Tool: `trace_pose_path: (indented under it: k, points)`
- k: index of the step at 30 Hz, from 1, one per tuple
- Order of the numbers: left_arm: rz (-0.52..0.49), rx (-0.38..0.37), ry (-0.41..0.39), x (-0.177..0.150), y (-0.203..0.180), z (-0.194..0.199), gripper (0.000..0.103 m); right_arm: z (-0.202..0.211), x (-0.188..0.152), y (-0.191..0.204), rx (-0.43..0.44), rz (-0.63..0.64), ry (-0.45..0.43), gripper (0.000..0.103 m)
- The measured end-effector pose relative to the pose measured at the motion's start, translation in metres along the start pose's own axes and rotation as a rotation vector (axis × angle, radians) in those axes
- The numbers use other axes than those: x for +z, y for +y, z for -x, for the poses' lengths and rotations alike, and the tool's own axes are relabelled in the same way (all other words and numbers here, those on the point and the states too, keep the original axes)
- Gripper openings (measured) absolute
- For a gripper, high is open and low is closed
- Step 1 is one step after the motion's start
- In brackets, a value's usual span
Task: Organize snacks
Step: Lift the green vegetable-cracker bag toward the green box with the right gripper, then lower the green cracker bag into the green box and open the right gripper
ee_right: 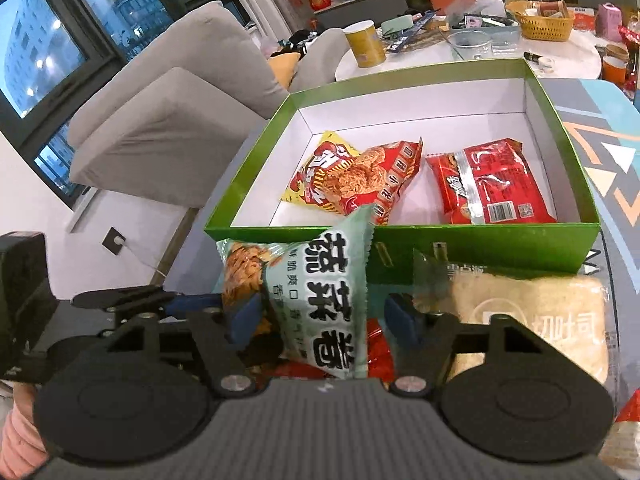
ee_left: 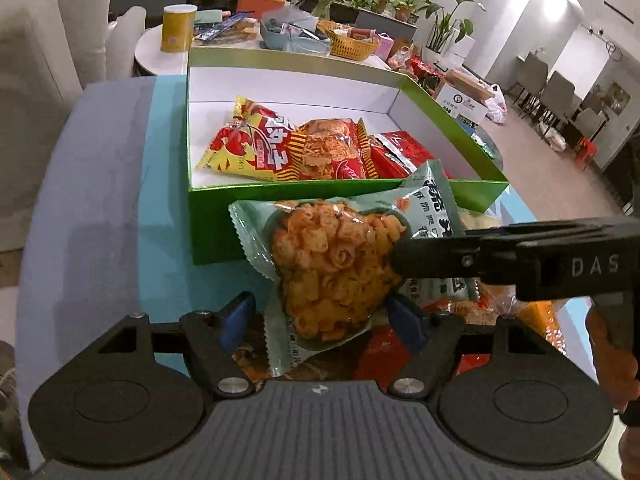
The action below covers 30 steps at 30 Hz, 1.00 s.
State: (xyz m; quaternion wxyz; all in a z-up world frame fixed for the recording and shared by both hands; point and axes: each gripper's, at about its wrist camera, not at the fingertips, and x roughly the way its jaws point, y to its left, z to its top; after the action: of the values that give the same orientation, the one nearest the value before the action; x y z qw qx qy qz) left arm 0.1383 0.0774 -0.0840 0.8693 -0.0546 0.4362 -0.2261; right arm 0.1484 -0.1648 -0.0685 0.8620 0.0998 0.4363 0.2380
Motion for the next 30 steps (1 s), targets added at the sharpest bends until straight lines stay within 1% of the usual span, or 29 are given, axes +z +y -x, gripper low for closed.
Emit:
trace_pose_path:
  k: [1,2,4,8,13,17,20,22,25,30]
  points:
    - [-0.001,-0.011,-0.010,-0.001,-0.002,0.001,0.068,0.000,0.000,0.001,0.000,0.003,-0.001,0.062]
    - [-0.008,-0.018,-0.023,-0.001,-0.004,0.003,0.068,0.000,-0.001,0.003,-0.006,0.012,-0.006,0.062]
    - [-0.037,-0.006,-0.061,-0.004,-0.013,0.011,0.063,0.003,-0.003,0.007,-0.014,0.028,-0.017,0.061]
    - [-0.106,0.021,-0.130,-0.006,-0.032,0.035,0.063,0.019,-0.005,0.012,-0.001,0.026,-0.053,0.061]
    - [-0.132,0.039,-0.228,0.008,-0.048,0.069,0.063,0.046,0.004,0.019,0.040,0.026,-0.136,0.061]
    - [-0.154,0.083,-0.268,0.028,-0.055,0.077,0.063,0.053,0.021,0.027,0.060,0.052,-0.193,0.061]
    - [-0.161,0.116,-0.286,0.045,-0.054,0.075,0.063,0.046,0.038,0.027,0.069,0.067,-0.222,0.061]
    - [-0.154,0.124,-0.281,0.055,-0.051,0.069,0.064,0.039,0.048,0.025,0.073,0.076,-0.232,0.061]
    - [-0.135,0.130,-0.259,0.066,-0.041,0.056,0.063,0.025,0.059,0.017,0.079,0.078,-0.230,0.061]
    - [-0.122,0.140,-0.209,0.070,-0.026,0.030,0.063,0.000,0.060,0.002,0.093,0.053,-0.200,0.061]
